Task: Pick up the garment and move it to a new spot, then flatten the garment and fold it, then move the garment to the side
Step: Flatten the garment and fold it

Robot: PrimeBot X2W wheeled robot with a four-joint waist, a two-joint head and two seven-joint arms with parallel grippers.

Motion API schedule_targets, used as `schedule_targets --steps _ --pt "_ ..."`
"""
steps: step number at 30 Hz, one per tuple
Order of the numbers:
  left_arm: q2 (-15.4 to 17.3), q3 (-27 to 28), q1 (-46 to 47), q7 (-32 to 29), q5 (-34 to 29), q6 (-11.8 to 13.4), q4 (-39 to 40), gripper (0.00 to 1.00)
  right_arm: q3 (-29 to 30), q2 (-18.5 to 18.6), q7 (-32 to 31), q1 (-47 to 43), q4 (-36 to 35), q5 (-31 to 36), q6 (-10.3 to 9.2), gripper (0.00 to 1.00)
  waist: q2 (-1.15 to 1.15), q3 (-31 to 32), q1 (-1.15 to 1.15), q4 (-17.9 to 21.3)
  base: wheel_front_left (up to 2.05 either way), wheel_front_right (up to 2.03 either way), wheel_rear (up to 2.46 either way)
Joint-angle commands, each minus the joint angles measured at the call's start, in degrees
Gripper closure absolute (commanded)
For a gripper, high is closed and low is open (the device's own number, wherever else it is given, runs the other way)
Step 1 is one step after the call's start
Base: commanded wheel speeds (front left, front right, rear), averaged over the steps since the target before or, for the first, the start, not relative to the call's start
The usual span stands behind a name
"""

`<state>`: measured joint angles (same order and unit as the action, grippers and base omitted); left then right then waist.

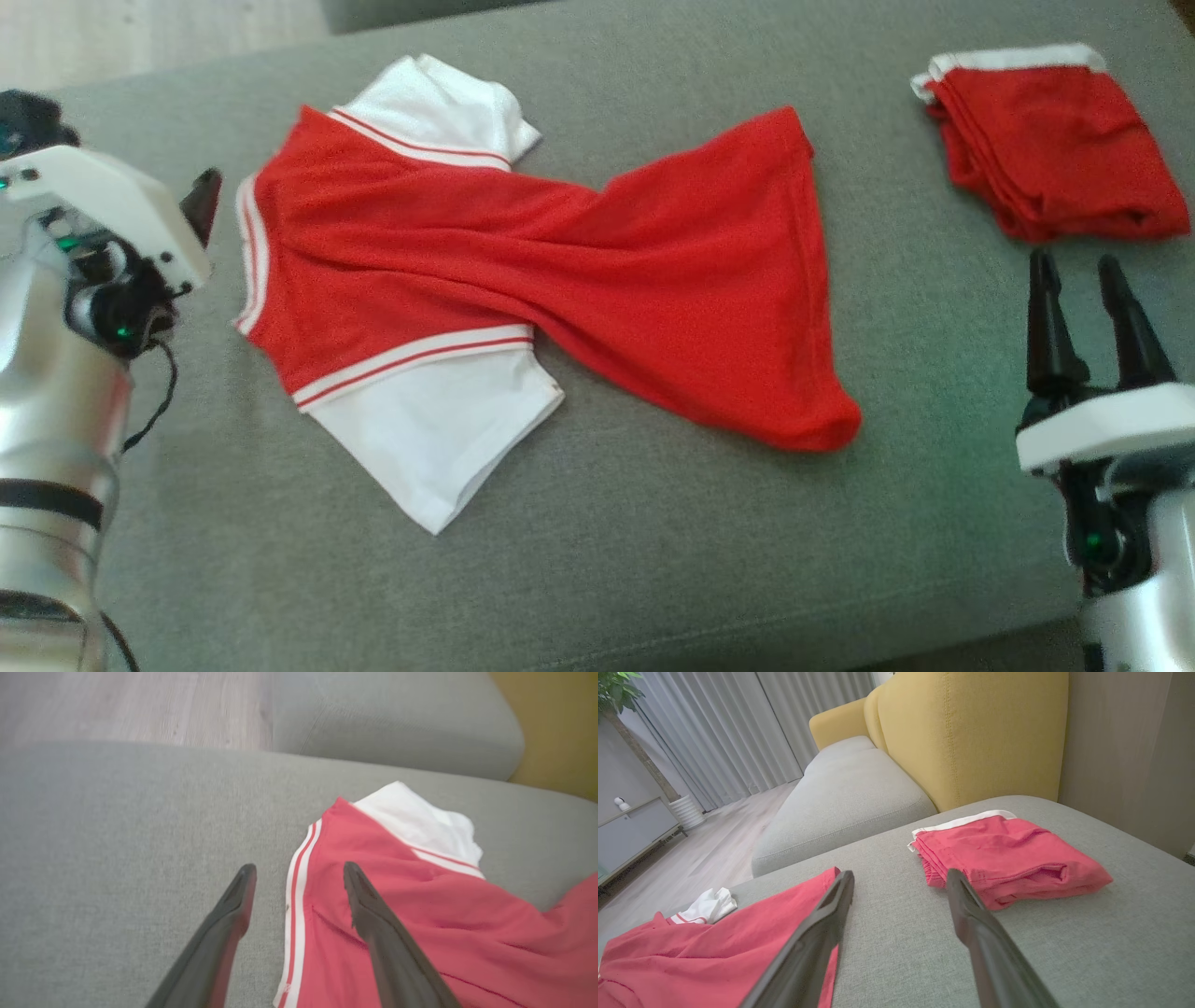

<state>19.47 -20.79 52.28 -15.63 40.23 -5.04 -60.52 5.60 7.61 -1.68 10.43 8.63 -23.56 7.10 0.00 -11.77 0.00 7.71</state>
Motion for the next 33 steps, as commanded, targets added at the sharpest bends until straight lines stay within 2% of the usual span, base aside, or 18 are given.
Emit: schedule_targets --steps 1,7,10,13,16,17,18,21,23,28,33 --pt "2.3 1.1 2.3 1.2 -0.4 -0.3 2.3 0.0 -1.2 1.0 0.5 -0.5 -1.9 0.4 0.39 0.0 0.0 1.9 0.0 -1.7 0.0 0.0 0.0" --pt "0.7 0.6 -2.6 14.2 -0.9 -1.6 11.0 0.0 -1.8 1.5 3.5 -3.5 -2.9 1.0 0.39 0.0 0.0 6.1 0.0 -4.7 0.0 0.0 0.0" --pt "0.9 0.4 -8.1 23.4 -2.9 -0.6 18.1 0.0 -1.8 1.6 5.2 -5.3 -3.1 1.7 0.39 0.0 0.0 7.8 0.0 -5.5 0.0 0.0 0.0" --pt "0.9 0.4 -15.6 29.3 -5.7 2.7 27.4 0.0 -2.0 1.5 6.9 -7.2 -3.6 2.0 0.39 0.0 0.0 9.3 0.0 -5.9 0.0 0.0 0.0" --pt "0.6 2.0 -25.0 30.5 -9.2 8.0 39.4 0.0 -2.0 1.0 8.1 -9.0 -4.4 2.5 0.39 0.0 0.0 10.4 0.0 -6.0 0.0 0.0 0.0" --pt "0.0 3.3 -28.3 30.6 -10.5 9.9 44.1 0.0 -2.0 0.9 8.3 -9.5 -4.6 2.6 0.39 0.0 0.0 10.6 0.0 -6.0 0.0 0.0 0.0" --pt "-1.6 5.6 -35.2 30.6 -13.1 12.8 52.6 0.0 -2.2 0.6 8.3 -10.5 -4.7 2.8 0.39 0.0 0.0 10.9 0.0 -5.8 0.0 0.0 0.0" --pt "-4.9 7.7 -43.7 30.6 -16.4 15.2 61.3 0.0 -2.5 0.6 8.0 -11.2 -4.6 2.8 0.39 0.0 0.0 11.0 0.0 -6.0 0.0 0.0 0.0" --pt "-6.9 8.1 -47.2 30.6 -18.1 15.3 64.0 0.0 -2.6 1.0 7.5 -11.4 -4.3 2.8 0.39 0.0 0.0 10.9 0.0 -6.3 0.0 0.0 0.0" --pt "-10.2 8.8 -49.6 30.6 -20.3 13.2 65.4 0.0 -4.0 2.5 5.1 -9.8 -3.0 2.6 0.39 0.0 0.0 10.2 0.0 -7.2 0.0 0.0 0.0" --pt "-13.1 8.9 -49.4 30.6 -22.5 11.1 64.6 0.0 -7.0 4.7 0.6 -3.8 3.4 0.5 0.39 0.0 0.0 8.6 0.0 -9.7 0.0 0.0 0.0"
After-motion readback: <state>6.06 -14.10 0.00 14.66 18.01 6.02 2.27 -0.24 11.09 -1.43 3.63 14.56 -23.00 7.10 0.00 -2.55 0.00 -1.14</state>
